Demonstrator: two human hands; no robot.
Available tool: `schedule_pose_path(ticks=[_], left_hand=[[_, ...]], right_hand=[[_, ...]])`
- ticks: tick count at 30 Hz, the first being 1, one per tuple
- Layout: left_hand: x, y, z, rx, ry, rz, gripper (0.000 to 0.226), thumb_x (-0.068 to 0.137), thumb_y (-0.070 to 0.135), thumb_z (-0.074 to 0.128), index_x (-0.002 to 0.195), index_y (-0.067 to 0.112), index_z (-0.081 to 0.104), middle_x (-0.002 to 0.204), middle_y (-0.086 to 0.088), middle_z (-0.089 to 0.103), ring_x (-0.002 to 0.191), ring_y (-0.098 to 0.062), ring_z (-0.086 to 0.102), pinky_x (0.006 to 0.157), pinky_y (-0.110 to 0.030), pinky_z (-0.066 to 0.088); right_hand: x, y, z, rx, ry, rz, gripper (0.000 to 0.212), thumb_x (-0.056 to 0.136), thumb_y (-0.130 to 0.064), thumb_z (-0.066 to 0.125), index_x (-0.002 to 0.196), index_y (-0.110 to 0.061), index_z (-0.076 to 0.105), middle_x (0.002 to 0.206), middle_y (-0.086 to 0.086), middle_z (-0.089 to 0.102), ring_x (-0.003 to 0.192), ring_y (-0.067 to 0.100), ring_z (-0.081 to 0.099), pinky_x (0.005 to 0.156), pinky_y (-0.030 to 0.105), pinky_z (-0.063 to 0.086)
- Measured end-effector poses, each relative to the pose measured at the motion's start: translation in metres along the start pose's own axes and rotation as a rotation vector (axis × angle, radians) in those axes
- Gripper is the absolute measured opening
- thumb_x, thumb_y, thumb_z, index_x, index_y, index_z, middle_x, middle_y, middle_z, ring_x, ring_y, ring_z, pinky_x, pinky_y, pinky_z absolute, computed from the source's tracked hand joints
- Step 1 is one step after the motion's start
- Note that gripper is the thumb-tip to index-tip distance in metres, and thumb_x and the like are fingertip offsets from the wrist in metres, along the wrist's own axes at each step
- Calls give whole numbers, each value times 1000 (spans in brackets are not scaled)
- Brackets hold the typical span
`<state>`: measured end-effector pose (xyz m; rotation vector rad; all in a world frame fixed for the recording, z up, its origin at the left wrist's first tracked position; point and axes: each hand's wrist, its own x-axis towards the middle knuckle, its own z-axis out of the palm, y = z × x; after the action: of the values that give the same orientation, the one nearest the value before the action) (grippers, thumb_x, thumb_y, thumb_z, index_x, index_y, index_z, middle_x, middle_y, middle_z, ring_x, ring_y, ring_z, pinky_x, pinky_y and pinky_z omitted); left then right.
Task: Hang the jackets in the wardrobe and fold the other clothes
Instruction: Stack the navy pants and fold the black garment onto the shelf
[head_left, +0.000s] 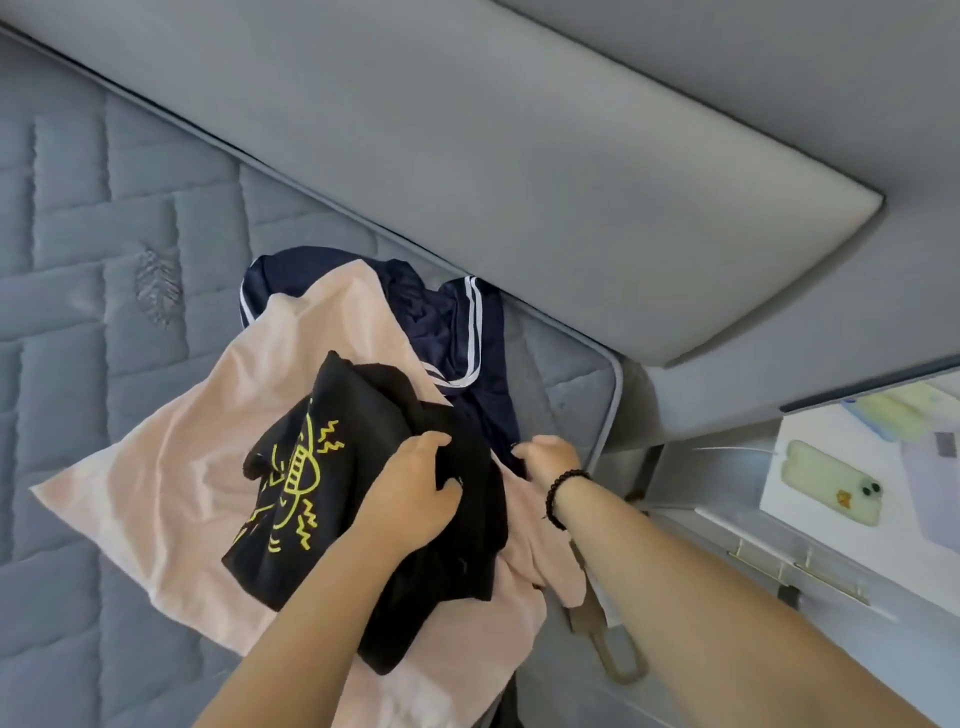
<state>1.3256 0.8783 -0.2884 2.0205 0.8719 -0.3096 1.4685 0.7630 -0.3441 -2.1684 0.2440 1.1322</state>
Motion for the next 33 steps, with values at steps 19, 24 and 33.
schedule_pose_path(ticks=[19,24,33], left_hand=[[21,22,0,29,-32,-13,49,95,21,53,142,19,40,140,0,47,123,-18,51,104,-35,43],[13,74,-26,-96,110,98,69,89,21,63,148,17,26,144,1,38,133,-16,38,108,-29,36],[-2,184,-62,-185,293,154,73,71,21,78,128,-8,42,121,-21,56,115,-34,56,93,-47,50]], right_hand=[[-7,-36,-1,137,-86,-208,44,99,-34,46,98,8,54,86,9,51,78,16,47,67,29,37],[-66,-113,-73,215,-73,-428,42,97,-31,51,82,8,50,63,19,38,65,19,39,55,25,32],[-205,-214,-196,36,4,-889,39,93,-26,59,72,5,54,57,6,46,53,13,43,53,24,35]])
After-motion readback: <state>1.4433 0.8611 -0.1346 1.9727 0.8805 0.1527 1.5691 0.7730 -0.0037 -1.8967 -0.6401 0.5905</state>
